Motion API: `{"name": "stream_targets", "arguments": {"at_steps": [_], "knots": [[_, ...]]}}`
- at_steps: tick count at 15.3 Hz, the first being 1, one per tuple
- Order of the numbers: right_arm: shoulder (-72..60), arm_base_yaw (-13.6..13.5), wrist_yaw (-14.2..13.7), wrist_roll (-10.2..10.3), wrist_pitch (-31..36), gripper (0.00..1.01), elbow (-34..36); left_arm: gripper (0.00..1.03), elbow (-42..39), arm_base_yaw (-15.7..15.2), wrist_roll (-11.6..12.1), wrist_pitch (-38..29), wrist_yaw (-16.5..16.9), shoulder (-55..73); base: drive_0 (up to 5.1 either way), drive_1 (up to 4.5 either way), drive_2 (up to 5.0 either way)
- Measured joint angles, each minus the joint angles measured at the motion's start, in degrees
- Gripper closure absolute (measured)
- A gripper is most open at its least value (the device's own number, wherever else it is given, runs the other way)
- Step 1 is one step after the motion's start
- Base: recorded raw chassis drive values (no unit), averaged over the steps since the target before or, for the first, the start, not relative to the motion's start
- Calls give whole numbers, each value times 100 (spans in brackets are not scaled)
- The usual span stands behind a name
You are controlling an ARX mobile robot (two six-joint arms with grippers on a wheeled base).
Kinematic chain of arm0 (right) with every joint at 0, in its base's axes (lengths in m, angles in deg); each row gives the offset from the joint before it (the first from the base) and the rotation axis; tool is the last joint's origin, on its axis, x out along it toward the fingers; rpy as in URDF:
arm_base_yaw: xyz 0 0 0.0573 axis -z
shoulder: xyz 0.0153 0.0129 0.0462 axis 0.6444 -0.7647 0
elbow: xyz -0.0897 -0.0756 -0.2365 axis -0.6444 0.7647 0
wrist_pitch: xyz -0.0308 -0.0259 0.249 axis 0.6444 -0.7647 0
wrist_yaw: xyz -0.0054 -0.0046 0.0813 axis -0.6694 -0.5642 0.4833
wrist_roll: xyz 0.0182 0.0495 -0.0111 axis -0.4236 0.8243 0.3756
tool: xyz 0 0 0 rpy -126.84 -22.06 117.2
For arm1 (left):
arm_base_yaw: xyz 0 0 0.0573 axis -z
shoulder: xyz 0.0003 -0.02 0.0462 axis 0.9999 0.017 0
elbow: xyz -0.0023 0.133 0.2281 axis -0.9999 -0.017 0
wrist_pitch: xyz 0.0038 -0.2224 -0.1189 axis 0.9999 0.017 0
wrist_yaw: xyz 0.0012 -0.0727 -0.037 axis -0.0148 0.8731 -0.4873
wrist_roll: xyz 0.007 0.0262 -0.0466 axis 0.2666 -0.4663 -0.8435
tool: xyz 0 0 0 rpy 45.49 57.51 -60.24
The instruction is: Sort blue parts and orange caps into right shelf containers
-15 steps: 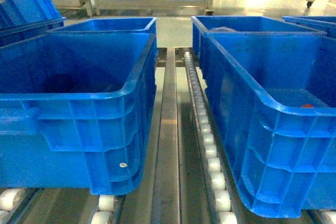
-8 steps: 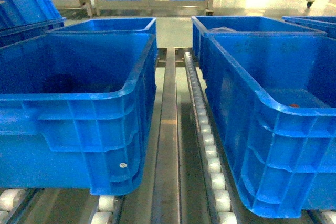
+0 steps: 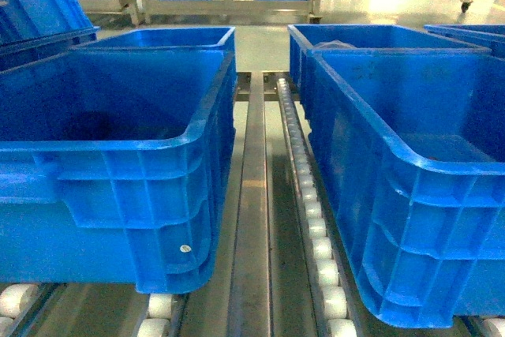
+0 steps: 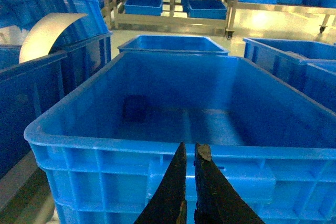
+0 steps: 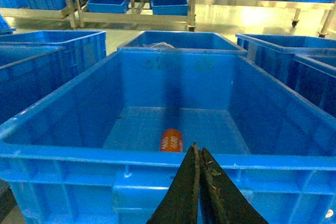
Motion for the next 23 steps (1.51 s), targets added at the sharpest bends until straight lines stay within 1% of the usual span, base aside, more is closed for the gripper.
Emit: {"name": "stream_targets", "arguments": {"at_steps": [2, 3, 8, 10, 11, 12, 14, 17, 19, 23], "knots": [[564, 0, 0, 0, -520, 99, 61, 101, -118, -2, 0, 525, 0, -557, 0, 0, 0], [1287, 0, 0, 2, -1167, 99, 63, 101, -125, -2, 2, 1176, 0, -1307, 0, 0, 0], [2391, 0, 0, 2, -2201, 99, 66, 101, -127, -2, 0, 2247, 0, -2452, 0, 0, 0], [3375, 0, 0, 2, -3167, 99, 66, 101, -127, -2, 0, 3272, 0, -3484, 0, 0, 0], [3897, 0, 0, 2, -3919, 99, 66, 101, -127, -2, 0, 3515, 0, -3722, 0, 0, 0], [4494, 0, 11, 2, -4282, 99, 66, 101, -127, -2, 4, 4529, 4, -4509, 0, 0, 0], [4487, 0, 15, 4, -4312, 99, 57, 101, -96, -2, 9, 4387, 0, -4625, 0, 0, 0], [4483, -2, -4, 4, -4404, 99, 66, 101, -125, -2, 15, 4542, 9, -4625, 0, 0, 0], [4485, 0, 17, 4, -4299, 99, 66, 101, -125, -2, 15, 4518, -11, -4625, 0, 0, 0], [4485, 0, 13, 4, -4356, 99, 66, 101, -125, -2, 15, 4496, 0, -4625, 0, 0, 0]]}}
